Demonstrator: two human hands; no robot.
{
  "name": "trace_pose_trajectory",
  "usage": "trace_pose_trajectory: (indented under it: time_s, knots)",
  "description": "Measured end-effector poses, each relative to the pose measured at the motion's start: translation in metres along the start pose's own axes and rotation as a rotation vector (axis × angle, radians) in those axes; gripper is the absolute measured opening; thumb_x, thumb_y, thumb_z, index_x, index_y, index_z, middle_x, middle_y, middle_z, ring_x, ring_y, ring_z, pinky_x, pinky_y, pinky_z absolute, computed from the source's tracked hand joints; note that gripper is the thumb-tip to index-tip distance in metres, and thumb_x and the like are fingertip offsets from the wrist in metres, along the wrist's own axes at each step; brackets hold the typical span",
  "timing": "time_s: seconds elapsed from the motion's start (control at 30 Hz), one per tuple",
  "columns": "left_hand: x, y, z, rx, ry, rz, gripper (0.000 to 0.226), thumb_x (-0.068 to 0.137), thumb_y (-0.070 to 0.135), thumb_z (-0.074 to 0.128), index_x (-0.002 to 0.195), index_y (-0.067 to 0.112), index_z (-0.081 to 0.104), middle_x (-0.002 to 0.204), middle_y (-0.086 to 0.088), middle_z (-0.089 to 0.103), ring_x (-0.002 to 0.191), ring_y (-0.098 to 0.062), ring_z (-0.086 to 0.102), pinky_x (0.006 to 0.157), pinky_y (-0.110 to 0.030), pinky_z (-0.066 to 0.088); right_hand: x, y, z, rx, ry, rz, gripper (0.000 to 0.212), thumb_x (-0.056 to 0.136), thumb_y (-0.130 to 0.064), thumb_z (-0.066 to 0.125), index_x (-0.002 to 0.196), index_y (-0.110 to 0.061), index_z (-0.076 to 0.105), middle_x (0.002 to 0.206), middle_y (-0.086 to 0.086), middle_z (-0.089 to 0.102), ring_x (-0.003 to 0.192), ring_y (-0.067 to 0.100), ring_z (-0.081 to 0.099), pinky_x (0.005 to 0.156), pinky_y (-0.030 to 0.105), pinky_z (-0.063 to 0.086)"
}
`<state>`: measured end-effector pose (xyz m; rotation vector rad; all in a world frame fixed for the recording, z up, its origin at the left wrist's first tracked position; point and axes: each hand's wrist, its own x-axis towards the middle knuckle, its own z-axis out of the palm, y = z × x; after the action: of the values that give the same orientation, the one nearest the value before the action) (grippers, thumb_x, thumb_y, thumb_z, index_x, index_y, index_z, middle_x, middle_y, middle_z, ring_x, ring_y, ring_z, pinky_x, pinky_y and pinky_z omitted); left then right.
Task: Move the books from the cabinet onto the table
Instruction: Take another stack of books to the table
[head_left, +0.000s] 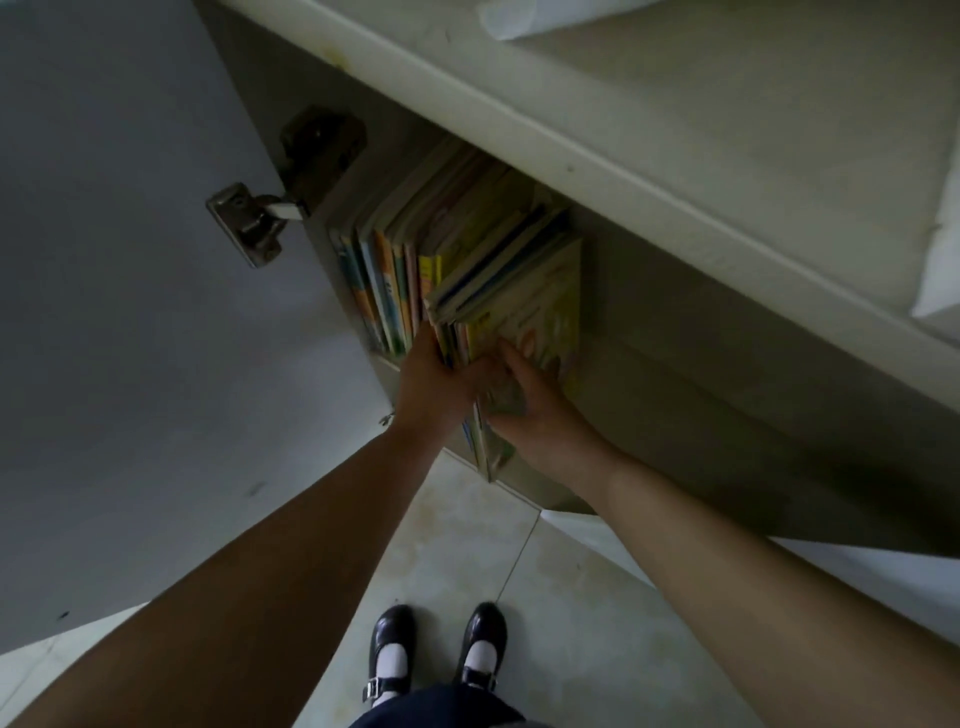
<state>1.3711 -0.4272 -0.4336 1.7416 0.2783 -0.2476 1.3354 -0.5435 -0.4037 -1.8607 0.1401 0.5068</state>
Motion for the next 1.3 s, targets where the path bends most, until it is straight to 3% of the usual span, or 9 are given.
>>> trace_pose_trajectory:
  time_s: [0.13, 0.27, 0.43, 0.57, 0.77, 0.97, 1.07, 1.2, 1.3]
  knots:
    - [-0.031, 0.007, -0.019, -0.144, -0.084, -0.147, 0.046, 0.057, 0.023, 0.074, 0.102, 0.026, 0.066, 0.097, -0.001, 0.074, 0.089, -0.023, 0.070, 0.082, -0.048, 0.057, -0.026, 0.009, -0.005, 0.057, 0.039, 0.103, 0.064, 0.087, -0.008, 0.058, 0.142, -0.027, 0.034, 0.142, 0.001, 0.043, 0.132, 0.016, 0.041, 0.106, 0.036, 0.041]
    - [-0.076, 0.011, -0.046, -0.231, -0.216, -0.252, 0.044, 0.062, 0.023, 0.072, 0.105, 0.017, 0.066, 0.098, -0.005, 0.075, 0.092, -0.028, 0.071, 0.080, -0.045, 0.058, -0.066, 0.034, -0.017, 0.082, 0.210, 0.244, 0.063, 0.075, -0.033, 0.072, 0.130, -0.029, 0.043, 0.129, -0.003, 0.050, 0.119, 0.016, 0.051, 0.098, 0.039, 0.048]
    - [-0.126, 0.021, -0.067, -0.231, -0.410, -0.331, 0.039, 0.072, 0.023, 0.063, 0.110, 0.014, 0.065, 0.105, -0.010, 0.073, 0.098, -0.030, 0.069, 0.081, -0.045, 0.056, -0.127, 0.050, -0.012, 0.414, 0.237, 0.413, 0.076, 0.072, -0.034, 0.078, 0.135, -0.022, 0.036, 0.127, 0.001, 0.058, 0.118, 0.023, 0.056, 0.099, 0.044, 0.048]
    - [-0.152, 0.025, -0.081, -0.278, -0.513, -0.389, 0.049, 0.073, 0.026, 0.059, 0.119, 0.009, 0.059, 0.112, -0.017, 0.069, 0.103, -0.036, 0.066, 0.083, -0.050, 0.054, -0.176, 0.046, -0.009, 0.626, 0.200, 0.382, 0.048, 0.073, -0.032, 0.067, 0.119, -0.024, 0.054, 0.110, -0.002, 0.069, 0.100, 0.016, 0.067, 0.077, 0.033, 0.056]
    - [-0.170, 0.032, -0.093, -0.379, -0.555, -0.518, 0.024, 0.088, 0.023, 0.051, 0.107, 0.012, 0.062, 0.089, -0.012, 0.075, 0.079, -0.029, 0.072, 0.061, -0.038, 0.060, -0.235, 0.028, 0.010, 0.629, 0.255, 0.342, 0.051, 0.070, -0.042, 0.063, 0.119, -0.029, 0.055, 0.120, 0.000, 0.066, 0.110, 0.021, 0.063, 0.097, 0.043, 0.049]
    - [-0.176, 0.030, -0.101, -0.350, -0.699, -0.555, 0.026, 0.090, 0.022, 0.045, 0.103, 0.012, 0.066, 0.093, -0.013, 0.075, 0.080, -0.028, 0.073, 0.064, -0.039, 0.060, -0.278, 0.014, 0.050, 0.632, 0.427, 0.316, 0.036, 0.079, -0.023, 0.068, 0.113, -0.025, 0.059, 0.104, -0.004, 0.073, 0.093, 0.013, 0.070, 0.085, 0.036, 0.056]
    - [-0.182, 0.031, -0.099, -0.269, -0.803, -0.559, 0.025, 0.090, 0.022, 0.046, 0.102, 0.012, 0.065, 0.088, -0.012, 0.076, 0.076, -0.026, 0.073, 0.061, -0.037, 0.060, -0.304, 0.016, 0.077, 0.724, 0.539, 0.331, 0.032, 0.082, -0.016, 0.066, 0.114, -0.021, 0.061, 0.107, 0.003, 0.073, 0.096, 0.020, 0.070, 0.088, 0.041, 0.055]
    - [-0.202, 0.034, -0.080, -0.118, -0.935, -0.579, 0.044, 0.079, 0.026, 0.058, 0.119, 0.009, 0.061, 0.104, -0.016, 0.072, 0.090, -0.032, 0.069, 0.079, -0.043, 0.055, -0.346, 0.018, 0.113, 0.851, 0.733, 0.322, 0.021, 0.086, -0.013, 0.063, 0.099, -0.029, 0.062, 0.093, -0.005, 0.076, 0.088, 0.017, 0.072, 0.077, 0.035, 0.059]
    - [-0.220, 0.031, -0.063, -0.008, -1.023, -0.621, 0.050, 0.080, 0.026, 0.058, 0.126, 0.007, 0.056, 0.121, -0.022, 0.063, 0.108, -0.038, 0.060, 0.093, -0.050, 0.048, -0.376, 0.020, 0.131, 0.907, 0.847, 0.342, 0.019, 0.086, -0.014, 0.063, 0.103, -0.024, 0.062, 0.091, 0.000, 0.077, 0.083, 0.020, 0.073, 0.071, 0.035, 0.060]
